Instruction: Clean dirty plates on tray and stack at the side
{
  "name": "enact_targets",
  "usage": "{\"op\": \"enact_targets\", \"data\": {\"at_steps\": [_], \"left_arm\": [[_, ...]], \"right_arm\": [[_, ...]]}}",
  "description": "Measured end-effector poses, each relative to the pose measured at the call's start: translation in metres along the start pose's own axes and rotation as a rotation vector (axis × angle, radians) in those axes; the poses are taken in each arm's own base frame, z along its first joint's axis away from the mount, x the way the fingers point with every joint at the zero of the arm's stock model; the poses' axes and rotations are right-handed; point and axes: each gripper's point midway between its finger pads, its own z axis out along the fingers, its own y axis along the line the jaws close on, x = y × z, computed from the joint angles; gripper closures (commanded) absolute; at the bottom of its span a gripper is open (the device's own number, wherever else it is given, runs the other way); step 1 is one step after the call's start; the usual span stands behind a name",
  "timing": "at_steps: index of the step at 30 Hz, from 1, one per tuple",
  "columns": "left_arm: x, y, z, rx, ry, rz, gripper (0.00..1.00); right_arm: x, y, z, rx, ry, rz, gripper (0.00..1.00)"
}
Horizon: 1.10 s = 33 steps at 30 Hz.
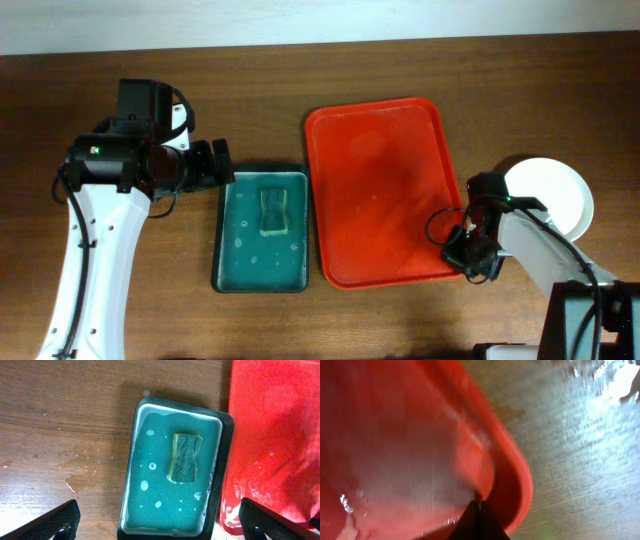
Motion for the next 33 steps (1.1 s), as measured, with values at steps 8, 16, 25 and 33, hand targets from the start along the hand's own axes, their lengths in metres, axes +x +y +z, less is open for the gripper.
{"op": "enact_targets", "data": {"at_steps": [8, 16, 25, 33], "left_arm": [[0.0, 0.0, 0.0, 0.0, 0.0, 0.0, 0.01], [0.0, 0.0, 0.0, 0.0, 0.0, 0.0, 0.01], [0.0, 0.0, 0.0, 0.0, 0.0, 0.0, 0.0], [0.0, 0.0, 0.0, 0.0, 0.0, 0.0, 0.01]], "right_arm": [[0.009, -0.006, 0.003, 0.014, 0.015, 0.133, 0.96], [0.017, -0.015, 0.003, 0.039, 0.011, 0.111, 0.88], [0.021, 0.055, -0.141, -0.443, -0.385, -0.427, 0.46], [0.08, 0.048, -0.221, -0.594, -0.631, -0.612, 0.02]]}}
